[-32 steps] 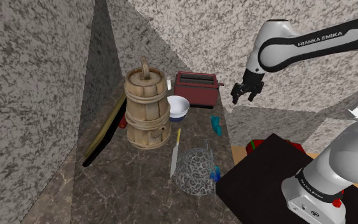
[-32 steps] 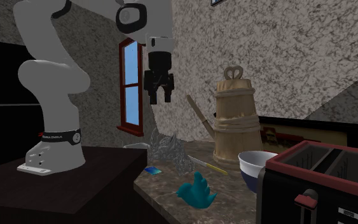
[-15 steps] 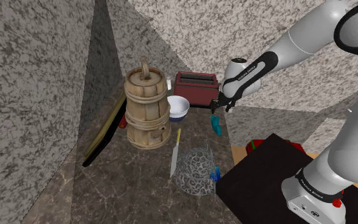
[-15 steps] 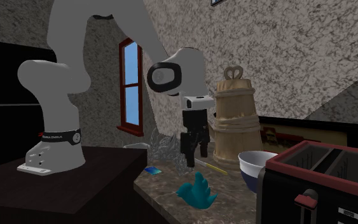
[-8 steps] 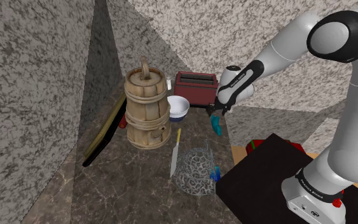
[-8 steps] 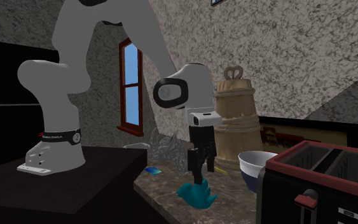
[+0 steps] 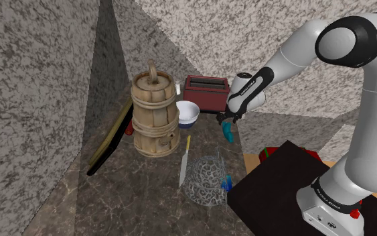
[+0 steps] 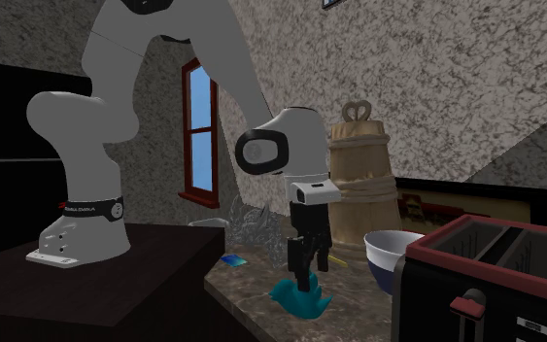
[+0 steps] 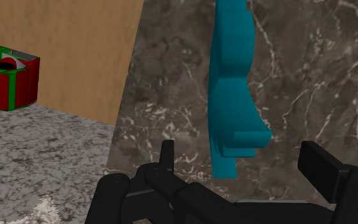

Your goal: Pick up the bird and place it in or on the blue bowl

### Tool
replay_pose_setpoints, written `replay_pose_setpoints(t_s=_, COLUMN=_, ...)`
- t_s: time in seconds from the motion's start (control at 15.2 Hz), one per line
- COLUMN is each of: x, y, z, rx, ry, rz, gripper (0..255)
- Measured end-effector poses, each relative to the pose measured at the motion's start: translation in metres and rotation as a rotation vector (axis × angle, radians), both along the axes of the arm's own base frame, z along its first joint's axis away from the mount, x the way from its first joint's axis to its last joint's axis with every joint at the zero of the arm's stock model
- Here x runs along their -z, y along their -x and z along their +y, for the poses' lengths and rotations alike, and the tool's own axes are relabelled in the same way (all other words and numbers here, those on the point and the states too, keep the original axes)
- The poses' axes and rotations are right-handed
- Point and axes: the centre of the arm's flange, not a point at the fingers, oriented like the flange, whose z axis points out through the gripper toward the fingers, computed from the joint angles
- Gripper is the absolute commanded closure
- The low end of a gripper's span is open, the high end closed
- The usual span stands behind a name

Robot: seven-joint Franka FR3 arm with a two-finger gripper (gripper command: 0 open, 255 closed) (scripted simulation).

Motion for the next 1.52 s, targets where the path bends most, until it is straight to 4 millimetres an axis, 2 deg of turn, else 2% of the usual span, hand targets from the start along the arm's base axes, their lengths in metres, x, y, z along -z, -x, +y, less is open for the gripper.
replay_pose_setpoints(t_s=0.07, x=0.000, y=0.000, z=0.000, rx=0.000, ry=0.000, rz=0.000, gripper=0)
replay_pose_setpoints(t_s=0.13, x=0.000, y=0.000, z=0.000, rx=0.000, ry=0.000, rz=0.000, gripper=255)
replay_pose_setpoints(t_s=0.86, x=-0.002, y=0.000, z=0.000, rx=0.000, ry=0.000, rz=0.000, gripper=255)
replay_pose_setpoints(t_s=1.52, x=-0.053, y=-0.001, z=0.000, rx=0.000, ry=0.000, rz=0.000, gripper=255)
